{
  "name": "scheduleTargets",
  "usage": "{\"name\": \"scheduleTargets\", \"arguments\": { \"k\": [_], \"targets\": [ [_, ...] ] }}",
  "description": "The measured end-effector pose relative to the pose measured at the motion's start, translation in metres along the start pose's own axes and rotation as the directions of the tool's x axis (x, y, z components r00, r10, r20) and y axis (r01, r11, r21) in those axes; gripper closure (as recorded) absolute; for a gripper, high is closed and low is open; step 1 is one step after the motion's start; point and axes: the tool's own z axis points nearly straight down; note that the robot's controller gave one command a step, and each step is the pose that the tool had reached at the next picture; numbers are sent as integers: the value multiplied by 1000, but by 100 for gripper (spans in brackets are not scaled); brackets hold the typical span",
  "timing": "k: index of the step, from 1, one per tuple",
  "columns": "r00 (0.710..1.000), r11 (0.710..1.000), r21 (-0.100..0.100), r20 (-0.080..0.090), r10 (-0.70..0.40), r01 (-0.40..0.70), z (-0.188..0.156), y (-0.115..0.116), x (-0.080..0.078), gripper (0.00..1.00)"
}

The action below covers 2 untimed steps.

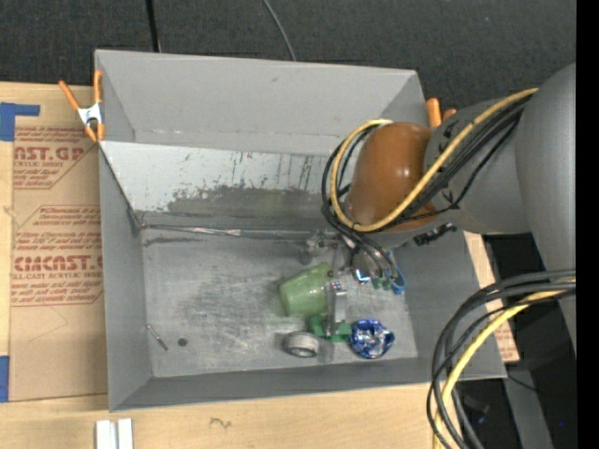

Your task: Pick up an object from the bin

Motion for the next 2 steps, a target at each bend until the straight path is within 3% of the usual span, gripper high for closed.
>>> {"name": "scheduleTargets", "arguments": {
  "k": [1, 2],
  "targets": [
    [995, 995, 8, 2, -100, 100, 1, 14, -3, 0],
    [995, 995, 4, 2, -99, 99, 0, 12, -4, 0]
  ]
}}
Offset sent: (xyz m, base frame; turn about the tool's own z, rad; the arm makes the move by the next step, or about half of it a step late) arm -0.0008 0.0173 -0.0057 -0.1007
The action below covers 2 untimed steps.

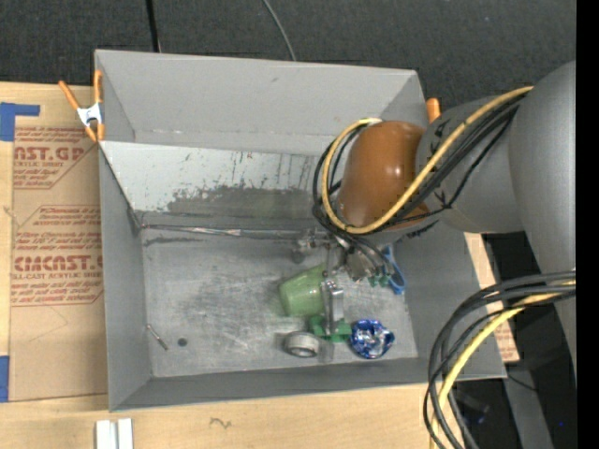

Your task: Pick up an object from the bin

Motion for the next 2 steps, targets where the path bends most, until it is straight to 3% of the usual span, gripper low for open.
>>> {"name": "scheduleTargets", "arguments": {
  "k": [1, 2],
  "targets": [
    [1000, 1000, -1, -3, -1, 1, -5, 0, -2, 100],
    [1000, 1000, -1, 9, -1, 1, -99, 0, -4, 100]
  ]
}}
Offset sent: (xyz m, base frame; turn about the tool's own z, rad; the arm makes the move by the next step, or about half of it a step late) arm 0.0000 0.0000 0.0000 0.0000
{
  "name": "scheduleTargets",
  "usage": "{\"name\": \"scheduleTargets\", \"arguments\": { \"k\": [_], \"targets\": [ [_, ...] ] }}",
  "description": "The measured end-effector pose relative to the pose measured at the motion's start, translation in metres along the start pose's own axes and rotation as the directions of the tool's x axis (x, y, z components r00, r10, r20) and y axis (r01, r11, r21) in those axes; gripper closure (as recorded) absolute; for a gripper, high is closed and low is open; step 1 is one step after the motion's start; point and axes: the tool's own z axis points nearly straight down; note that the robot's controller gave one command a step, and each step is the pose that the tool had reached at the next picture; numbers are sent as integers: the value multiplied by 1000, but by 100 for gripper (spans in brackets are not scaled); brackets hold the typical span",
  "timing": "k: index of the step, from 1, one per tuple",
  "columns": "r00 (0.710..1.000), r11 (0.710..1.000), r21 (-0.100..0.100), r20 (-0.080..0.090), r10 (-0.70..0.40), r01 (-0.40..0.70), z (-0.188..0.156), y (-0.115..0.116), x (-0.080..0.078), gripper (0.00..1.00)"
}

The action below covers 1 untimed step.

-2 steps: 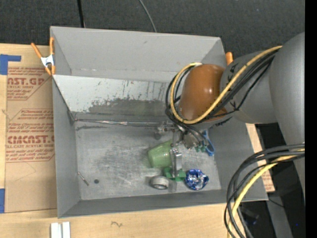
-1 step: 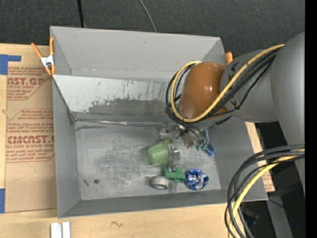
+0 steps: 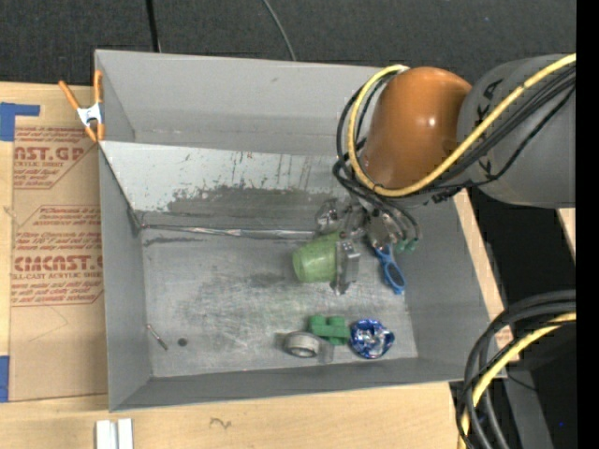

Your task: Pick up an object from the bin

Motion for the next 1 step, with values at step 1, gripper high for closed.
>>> {"name": "scheduleTargets", "arguments": {
  "k": [1],
  "targets": [
    [1000, 1000, -1, -4, 0, 0, -26, 0, -2, 100]
  ]
}}
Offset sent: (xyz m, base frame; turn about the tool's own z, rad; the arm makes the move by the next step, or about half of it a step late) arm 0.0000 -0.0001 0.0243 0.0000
